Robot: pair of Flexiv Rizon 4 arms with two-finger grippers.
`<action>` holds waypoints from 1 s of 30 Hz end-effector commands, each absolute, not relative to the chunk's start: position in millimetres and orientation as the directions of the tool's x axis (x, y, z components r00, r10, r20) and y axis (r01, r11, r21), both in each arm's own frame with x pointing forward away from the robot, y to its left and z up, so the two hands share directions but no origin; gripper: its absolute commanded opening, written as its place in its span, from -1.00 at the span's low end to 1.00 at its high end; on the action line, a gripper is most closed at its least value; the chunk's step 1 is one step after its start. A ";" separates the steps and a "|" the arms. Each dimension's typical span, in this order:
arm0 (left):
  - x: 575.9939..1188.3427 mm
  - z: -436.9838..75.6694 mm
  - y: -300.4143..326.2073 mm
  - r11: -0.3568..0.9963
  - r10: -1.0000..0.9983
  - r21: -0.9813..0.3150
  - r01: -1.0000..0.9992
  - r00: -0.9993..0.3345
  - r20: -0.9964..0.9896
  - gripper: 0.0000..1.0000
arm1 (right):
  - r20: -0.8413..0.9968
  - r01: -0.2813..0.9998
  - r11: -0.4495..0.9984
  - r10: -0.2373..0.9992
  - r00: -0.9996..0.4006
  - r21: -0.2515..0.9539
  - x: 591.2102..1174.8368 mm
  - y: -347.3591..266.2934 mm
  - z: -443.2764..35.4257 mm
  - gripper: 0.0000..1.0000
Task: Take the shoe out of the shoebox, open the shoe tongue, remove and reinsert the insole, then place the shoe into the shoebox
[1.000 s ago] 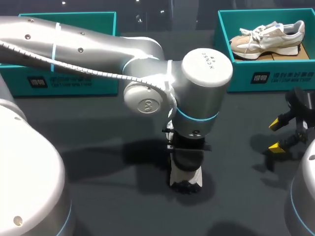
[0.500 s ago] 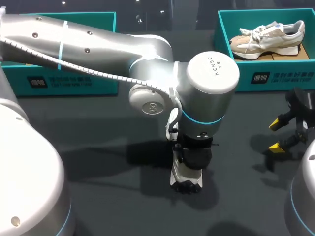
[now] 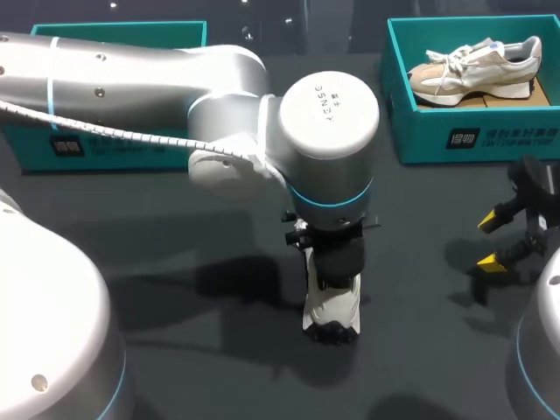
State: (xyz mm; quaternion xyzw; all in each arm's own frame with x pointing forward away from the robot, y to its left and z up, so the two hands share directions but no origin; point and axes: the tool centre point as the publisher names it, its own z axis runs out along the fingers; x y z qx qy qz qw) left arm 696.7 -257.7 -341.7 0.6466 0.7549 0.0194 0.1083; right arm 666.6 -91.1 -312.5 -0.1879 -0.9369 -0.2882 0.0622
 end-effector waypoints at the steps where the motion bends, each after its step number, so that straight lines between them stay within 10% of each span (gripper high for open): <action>1: 699.5 -347.5 -259.3 0.149 0.981 0.153 0.977 -0.127 -0.149 -1.00 | 0.222 0.388 0.764 0.318 -0.922 0.515 665.2 -90.7 -312.3 1.00; 19: 699.7 -341.7 -252.1 0.109 0.989 0.137 0.985 -0.093 -0.118 -0.01 | 0.222 0.388 0.764 0.318 -0.922 0.515 665.2 -90.7 -312.3 1.00; 24: 701.2 -344.2 -251.7 0.094 0.991 0.113 0.989 -0.083 -0.105 0.95 | 0.222 0.388 0.764 0.318 -0.922 0.515 665.2 -90.7 -312.3 1.00; 30: 705.0 -345.6 -251.9 0.084 0.991 0.073 0.994 -0.075 -0.111 1.00 | 0.222 0.388 0.764 0.318 -0.922 0.515 665.2 -90.7 -312.3 1.00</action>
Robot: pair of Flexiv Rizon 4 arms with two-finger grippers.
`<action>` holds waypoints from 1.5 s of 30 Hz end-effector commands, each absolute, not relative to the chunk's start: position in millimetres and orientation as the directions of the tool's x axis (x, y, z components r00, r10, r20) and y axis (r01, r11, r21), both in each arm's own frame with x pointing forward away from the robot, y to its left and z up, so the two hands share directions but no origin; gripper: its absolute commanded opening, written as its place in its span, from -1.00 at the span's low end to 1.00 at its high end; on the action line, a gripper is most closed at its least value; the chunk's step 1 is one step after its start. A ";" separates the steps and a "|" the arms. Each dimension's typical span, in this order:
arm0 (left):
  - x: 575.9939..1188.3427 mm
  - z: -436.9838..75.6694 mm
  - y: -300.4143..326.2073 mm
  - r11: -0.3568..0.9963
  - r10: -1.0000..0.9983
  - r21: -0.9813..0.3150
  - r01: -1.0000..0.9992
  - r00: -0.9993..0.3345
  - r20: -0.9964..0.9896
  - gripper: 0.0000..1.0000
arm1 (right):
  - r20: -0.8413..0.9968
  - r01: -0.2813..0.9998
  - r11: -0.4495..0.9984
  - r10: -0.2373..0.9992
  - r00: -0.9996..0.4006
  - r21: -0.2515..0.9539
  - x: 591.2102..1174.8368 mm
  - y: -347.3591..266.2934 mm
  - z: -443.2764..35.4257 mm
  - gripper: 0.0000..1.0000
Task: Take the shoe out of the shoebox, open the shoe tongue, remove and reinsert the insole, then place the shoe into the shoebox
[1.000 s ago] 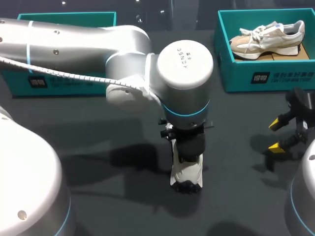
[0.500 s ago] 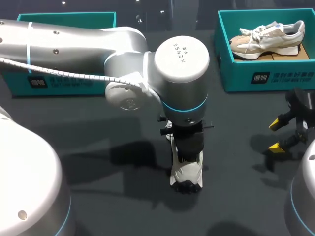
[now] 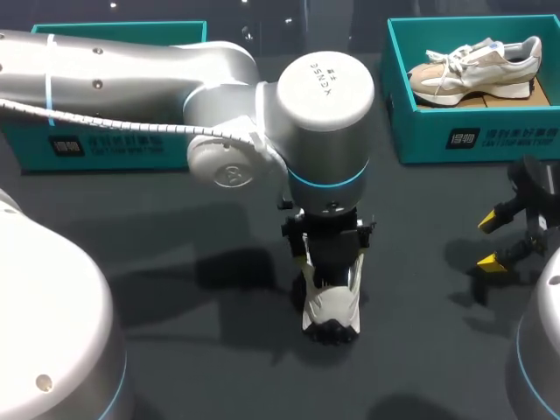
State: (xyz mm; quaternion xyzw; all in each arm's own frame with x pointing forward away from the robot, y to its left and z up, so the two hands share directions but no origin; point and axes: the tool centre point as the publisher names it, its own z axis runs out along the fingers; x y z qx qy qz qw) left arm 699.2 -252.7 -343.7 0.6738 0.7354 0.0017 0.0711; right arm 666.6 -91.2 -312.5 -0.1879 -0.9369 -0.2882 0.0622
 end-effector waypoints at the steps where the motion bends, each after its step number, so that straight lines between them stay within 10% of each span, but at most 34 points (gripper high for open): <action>1: 705.4 -344.7 -251.8 0.083 0.991 0.072 0.994 -0.075 -0.112 1.00 | 0.222 0.388 0.764 0.318 -0.922 0.515 665.2 -90.7 -312.3 1.00; 27: 753.0 -304.3 -235.0 0.074 0.988 0.051 0.996 -0.067 -0.136 0.85 | 0.222 0.388 0.764 0.318 -0.922 0.515 665.2 -90.7 -312.3 1.00; 33: 768.7 -286.6 -230.6 0.084 0.985 0.054 0.995 -0.075 -0.157 0.55 | 0.222 0.388 0.764 0.318 -0.922 0.515 665.2 -90.7 -312.3 1.00; 36: 772.8 -281.1 -233.2 0.079 0.984 0.042 0.996 -0.072 -0.164 0.00 | 0.222 0.388 0.764 0.318 -0.922 0.515 665.2 -90.7 -312.3 1.00; 45: 768.4 -272.7 -247.7 0.041 0.980 -0.007 0.999 -0.042 -0.194 -0.22 | 0.222 0.388 0.764 0.318 -0.922 0.515 665.2 -90.7 -312.3 1.00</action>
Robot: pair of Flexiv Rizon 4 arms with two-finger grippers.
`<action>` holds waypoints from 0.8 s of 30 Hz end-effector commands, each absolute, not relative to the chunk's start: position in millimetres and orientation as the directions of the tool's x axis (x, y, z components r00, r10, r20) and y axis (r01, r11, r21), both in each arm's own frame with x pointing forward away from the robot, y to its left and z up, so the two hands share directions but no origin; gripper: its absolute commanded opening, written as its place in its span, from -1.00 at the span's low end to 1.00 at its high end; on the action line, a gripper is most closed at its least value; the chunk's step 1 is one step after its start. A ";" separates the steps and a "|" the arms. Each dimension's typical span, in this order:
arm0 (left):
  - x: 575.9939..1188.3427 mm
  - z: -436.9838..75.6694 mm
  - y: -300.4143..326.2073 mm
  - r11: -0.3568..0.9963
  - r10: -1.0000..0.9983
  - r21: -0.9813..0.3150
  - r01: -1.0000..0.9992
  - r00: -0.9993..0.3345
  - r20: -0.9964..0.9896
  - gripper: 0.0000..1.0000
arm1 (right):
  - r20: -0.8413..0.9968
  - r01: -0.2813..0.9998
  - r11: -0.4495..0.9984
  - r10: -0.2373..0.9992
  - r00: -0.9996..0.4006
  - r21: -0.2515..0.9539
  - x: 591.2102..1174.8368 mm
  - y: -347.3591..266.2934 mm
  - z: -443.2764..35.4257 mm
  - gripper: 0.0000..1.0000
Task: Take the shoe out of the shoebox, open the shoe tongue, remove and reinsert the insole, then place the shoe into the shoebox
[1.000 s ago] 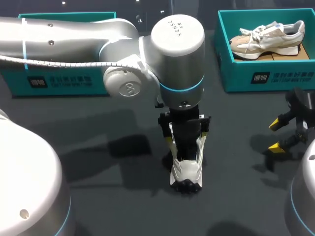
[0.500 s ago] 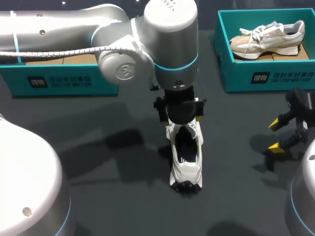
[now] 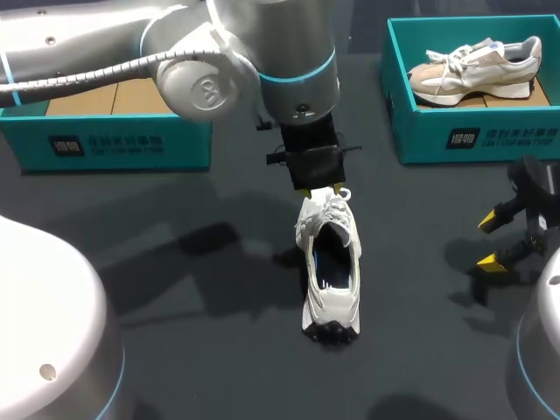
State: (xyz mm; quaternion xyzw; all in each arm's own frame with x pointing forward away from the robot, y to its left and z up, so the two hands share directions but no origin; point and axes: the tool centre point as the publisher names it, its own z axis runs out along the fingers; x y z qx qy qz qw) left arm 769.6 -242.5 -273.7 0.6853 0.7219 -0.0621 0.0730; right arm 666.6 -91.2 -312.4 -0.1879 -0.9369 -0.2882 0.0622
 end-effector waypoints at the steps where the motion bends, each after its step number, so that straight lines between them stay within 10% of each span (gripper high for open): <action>1: 765.4 -272.7 -249.6 0.033 0.980 -0.012 0.999 -0.035 -0.198 -0.26 | 0.222 0.388 0.764 0.318 -0.922 0.515 665.2 -90.7 -312.3 1.00; 24: 702.0 -302.4 -249.8 -0.046 0.968 -0.128 0.991 0.012 -0.250 -0.50 | 0.222 0.388 0.764 0.318 -0.922 0.515 665.2 -90.7 -312.3 1.00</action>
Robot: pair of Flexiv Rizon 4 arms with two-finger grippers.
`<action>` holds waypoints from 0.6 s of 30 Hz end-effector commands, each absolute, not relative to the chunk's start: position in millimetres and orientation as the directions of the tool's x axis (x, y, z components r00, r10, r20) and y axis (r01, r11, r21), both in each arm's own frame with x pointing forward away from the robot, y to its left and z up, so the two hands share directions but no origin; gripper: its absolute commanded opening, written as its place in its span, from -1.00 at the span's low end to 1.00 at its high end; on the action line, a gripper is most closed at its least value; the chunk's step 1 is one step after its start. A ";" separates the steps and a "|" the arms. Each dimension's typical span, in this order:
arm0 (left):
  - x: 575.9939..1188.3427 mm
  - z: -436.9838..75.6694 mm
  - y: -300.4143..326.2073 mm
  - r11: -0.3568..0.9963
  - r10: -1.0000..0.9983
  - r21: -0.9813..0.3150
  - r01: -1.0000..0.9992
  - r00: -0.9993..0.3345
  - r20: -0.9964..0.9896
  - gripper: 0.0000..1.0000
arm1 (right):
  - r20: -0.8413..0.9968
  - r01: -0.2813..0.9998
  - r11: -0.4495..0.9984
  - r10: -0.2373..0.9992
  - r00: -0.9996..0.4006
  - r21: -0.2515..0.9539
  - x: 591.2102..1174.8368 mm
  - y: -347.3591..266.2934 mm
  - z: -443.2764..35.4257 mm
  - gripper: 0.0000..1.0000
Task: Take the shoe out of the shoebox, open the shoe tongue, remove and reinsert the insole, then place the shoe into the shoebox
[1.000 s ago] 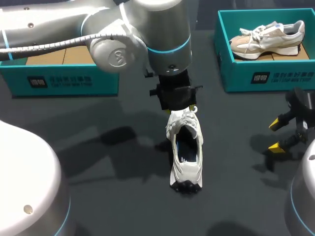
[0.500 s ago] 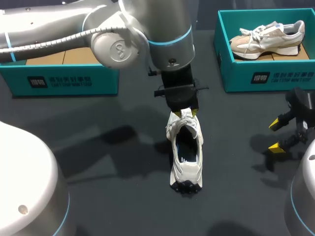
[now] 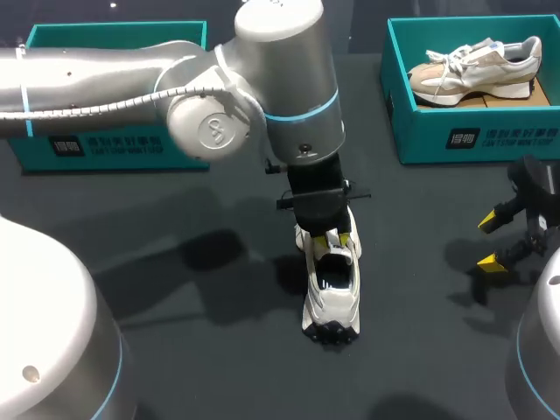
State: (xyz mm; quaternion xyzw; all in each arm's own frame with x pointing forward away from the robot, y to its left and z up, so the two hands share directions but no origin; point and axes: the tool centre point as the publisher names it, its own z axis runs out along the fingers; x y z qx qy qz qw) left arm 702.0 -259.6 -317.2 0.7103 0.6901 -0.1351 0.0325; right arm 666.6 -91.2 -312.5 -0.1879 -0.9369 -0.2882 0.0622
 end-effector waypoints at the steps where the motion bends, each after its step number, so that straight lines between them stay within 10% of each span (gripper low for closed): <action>1: 703.6 -299.2 -250.2 -0.043 0.966 -0.120 0.992 0.011 -0.257 -0.48 | 0.222 0.388 0.764 0.318 -0.922 0.515 665.2 -90.7 -312.3 1.00; 18: 678.7 -335.5 -254.8 -0.036 0.973 -0.168 0.985 -0.004 -0.232 -0.42 | 0.222 0.388 0.764 0.318 -0.922 0.515 665.2 -90.7 -312.3 1.00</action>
